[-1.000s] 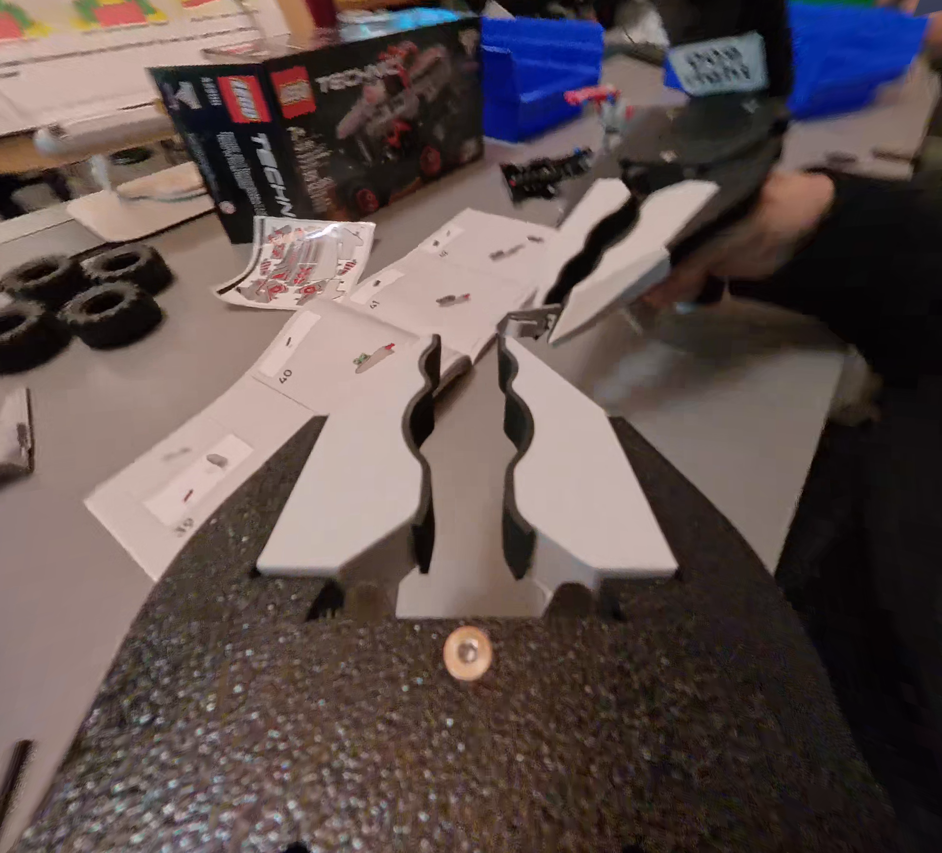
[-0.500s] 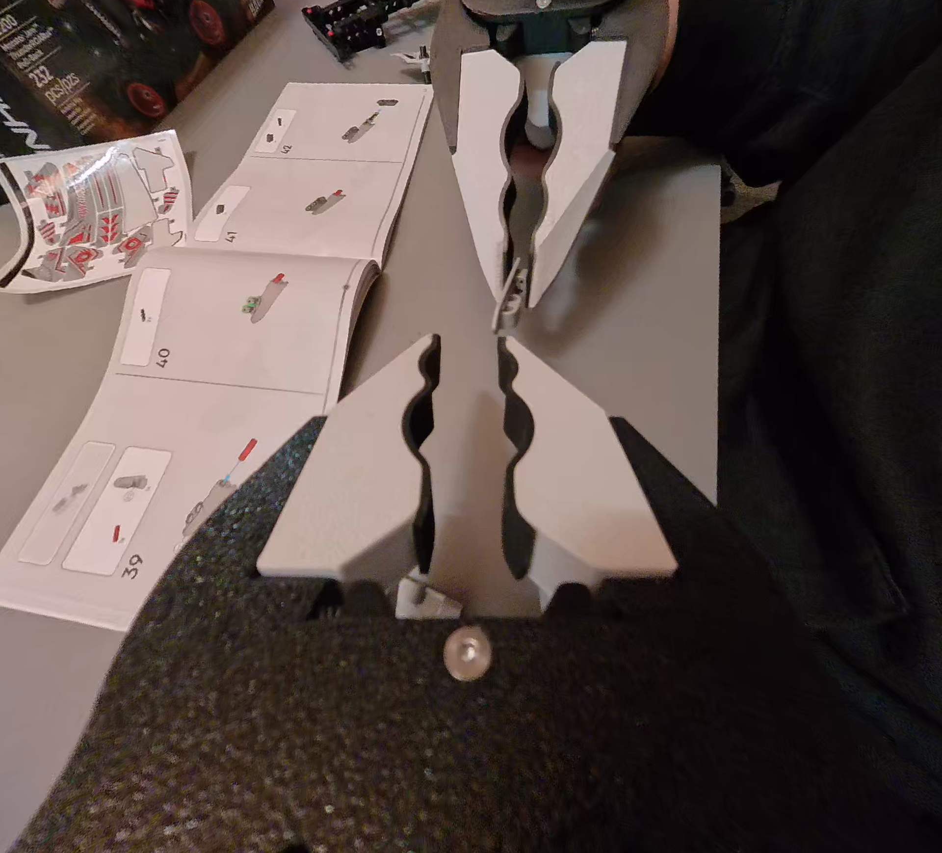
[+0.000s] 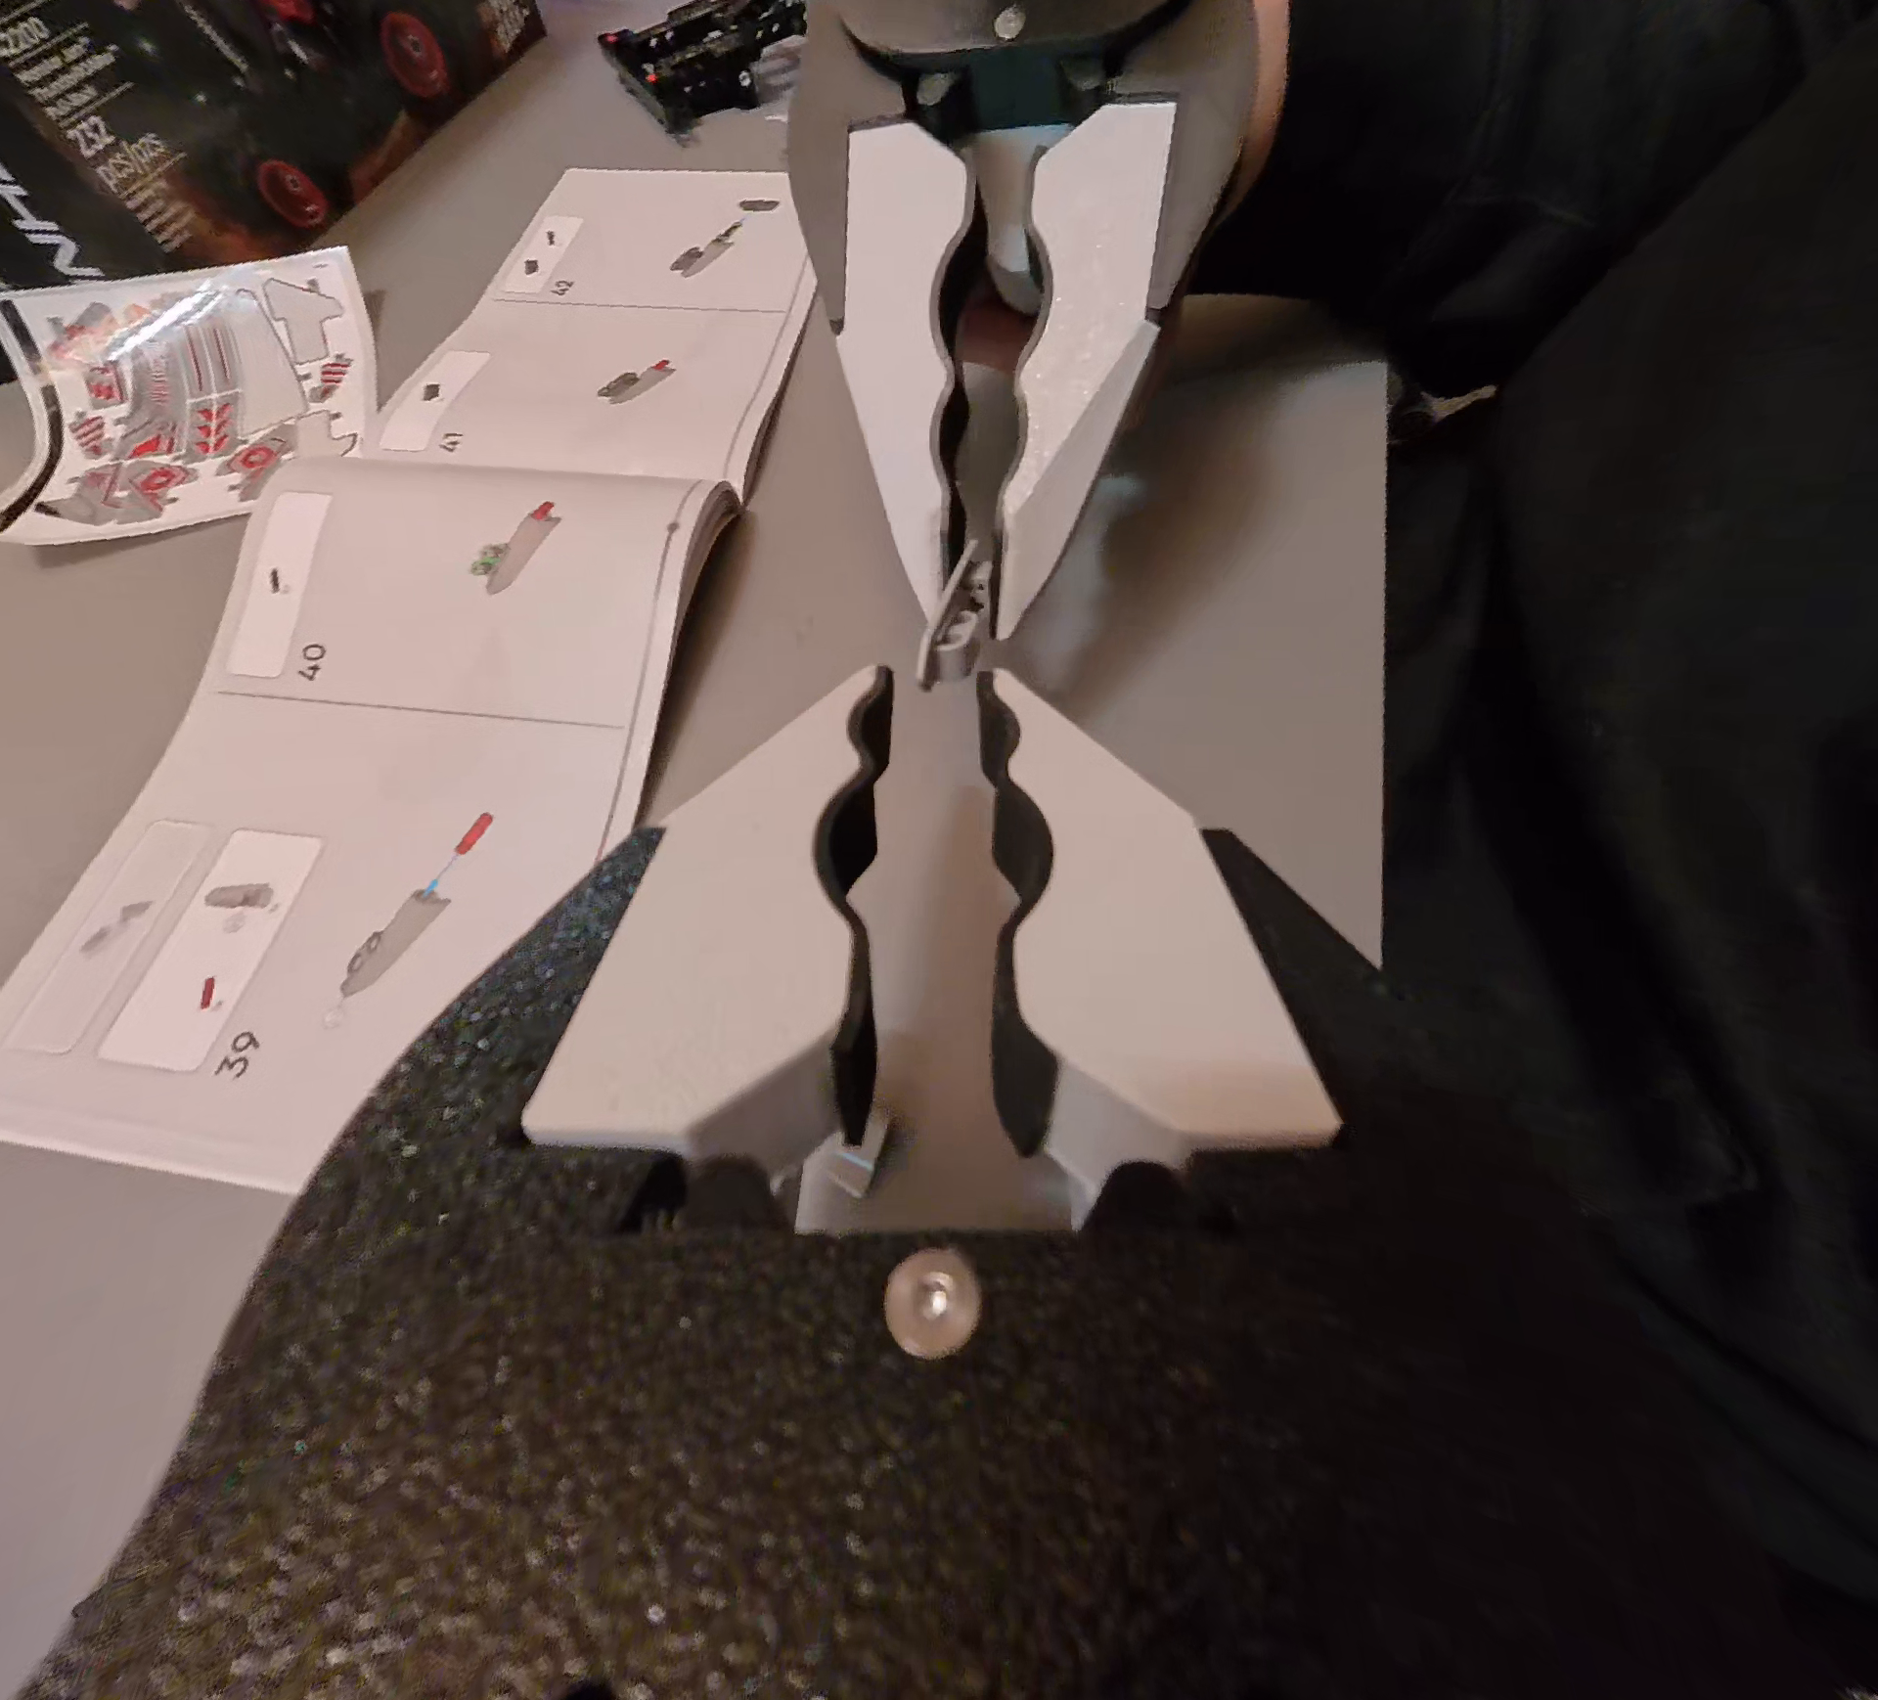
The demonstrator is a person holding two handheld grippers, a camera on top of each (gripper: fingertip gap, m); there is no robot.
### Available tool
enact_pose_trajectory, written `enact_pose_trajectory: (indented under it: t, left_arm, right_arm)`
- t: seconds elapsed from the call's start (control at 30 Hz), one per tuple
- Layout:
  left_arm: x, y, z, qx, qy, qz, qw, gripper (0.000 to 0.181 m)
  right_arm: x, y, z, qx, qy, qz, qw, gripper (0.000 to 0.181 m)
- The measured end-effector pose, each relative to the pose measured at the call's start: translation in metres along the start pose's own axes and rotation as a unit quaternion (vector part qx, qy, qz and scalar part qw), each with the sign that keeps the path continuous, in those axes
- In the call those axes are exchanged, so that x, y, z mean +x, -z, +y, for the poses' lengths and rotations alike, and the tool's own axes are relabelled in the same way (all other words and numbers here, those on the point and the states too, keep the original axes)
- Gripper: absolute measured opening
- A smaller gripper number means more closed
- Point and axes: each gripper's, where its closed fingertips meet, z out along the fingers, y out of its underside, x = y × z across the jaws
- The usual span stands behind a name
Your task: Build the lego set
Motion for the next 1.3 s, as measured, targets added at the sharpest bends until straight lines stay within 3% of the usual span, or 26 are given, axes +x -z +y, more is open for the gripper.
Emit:
enact_pose_trajectory:
  t: [0.2,0.37,0.47,0.6,0.7,0.8,0.97,1.17,1.3]
  left_arm:
    - [-0.001,-0.003,-0.004,0.005,-0.034,-0.017,0.999,0.006]
    - [-0.004,-0.004,-0.011,0.01,-0.151,-0.066,0.986,0.005]
    - [-0.006,-0.004,-0.016,0.019,-0.177,-0.081,0.981,0.005]
    - [-0.012,-0.003,-0.019,0.016,-0.135,-0.087,0.987,0.005]
    - [-0.012,-0.002,-0.024,0.03,-0.068,-0.073,0.995,0.024]
    - [-0.016,0.001,-0.026,0.036,-0.027,-0.084,0.995,0.026]
    - [-0.019,0.001,-0.016,0.01,-0.083,-0.119,0.989,0.023]
    - [-0.016,-0.005,-0.021,0.036,-0.047,-0.1,0.993,0.024]
    - [-0.023,-0.003,-0.02,0.024,-0.071,-0.117,0.99,0.024]
  right_arm:
    - [0.006,-0.003,0.004,-0.015,0.029,0.044,0.998,0.006]
    - [0.014,0.002,0.001,-0.006,0.041,0.082,0.996,0.008]
    - [0.016,0.006,-0.003,0.01,0.042,0.09,0.995,0.009]
    - [0.022,0.01,-0.009,0.019,0.1,0.139,0.985,0.008]
    - [0.034,0.016,-0.015,0.029,0.182,0.22,0.958,0.008]
    - [0.04,0.02,-0.012,0.009,0.239,0.27,0.933,0.007]
    - [0.038,0.021,-0.017,0.028,0.262,0.268,0.927,0.007]
    - [0.039,0.028,-0.022,0.04,0.303,0.299,0.904,0.008]
    - [0.035,0.023,-0.018,0.038,0.285,0.273,0.918,0.007]
